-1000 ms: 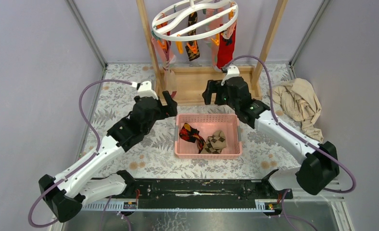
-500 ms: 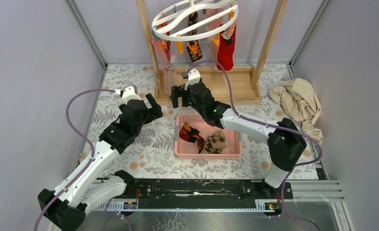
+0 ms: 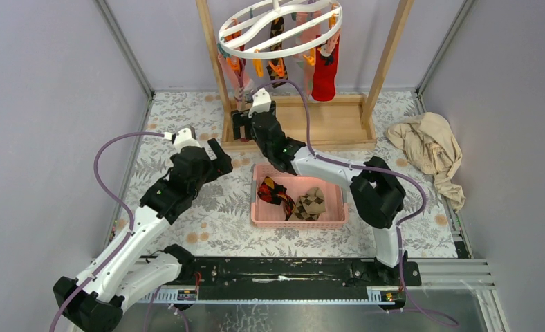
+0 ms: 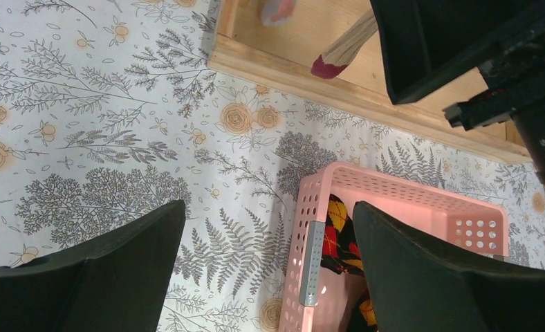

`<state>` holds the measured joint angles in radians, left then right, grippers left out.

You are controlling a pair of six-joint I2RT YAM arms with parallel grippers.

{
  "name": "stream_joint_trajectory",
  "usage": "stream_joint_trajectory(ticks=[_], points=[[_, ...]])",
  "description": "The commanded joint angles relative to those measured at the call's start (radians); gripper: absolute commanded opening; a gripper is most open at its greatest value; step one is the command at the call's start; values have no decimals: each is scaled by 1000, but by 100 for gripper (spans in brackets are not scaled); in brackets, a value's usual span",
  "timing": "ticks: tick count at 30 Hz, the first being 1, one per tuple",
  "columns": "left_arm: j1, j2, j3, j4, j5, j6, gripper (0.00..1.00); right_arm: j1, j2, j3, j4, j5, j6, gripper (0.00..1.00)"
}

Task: Remove the socks clipped to the hanger
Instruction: Remove the sock from the hanger.

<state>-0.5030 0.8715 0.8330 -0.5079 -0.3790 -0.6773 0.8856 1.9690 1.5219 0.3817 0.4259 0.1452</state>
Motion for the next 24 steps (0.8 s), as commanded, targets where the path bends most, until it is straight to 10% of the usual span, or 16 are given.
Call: stream_joint_trajectory(ticks=[1,9,24], points=[[7,-4,-5,-1,10,1,98,9,25,71,82,104,-1,89],[9,-5,-9,3,22,0,98,7,46,73,103,109,37,49],[9,2,-5,13,49,7,98,-96,-158,-162,118,-124,180,26]])
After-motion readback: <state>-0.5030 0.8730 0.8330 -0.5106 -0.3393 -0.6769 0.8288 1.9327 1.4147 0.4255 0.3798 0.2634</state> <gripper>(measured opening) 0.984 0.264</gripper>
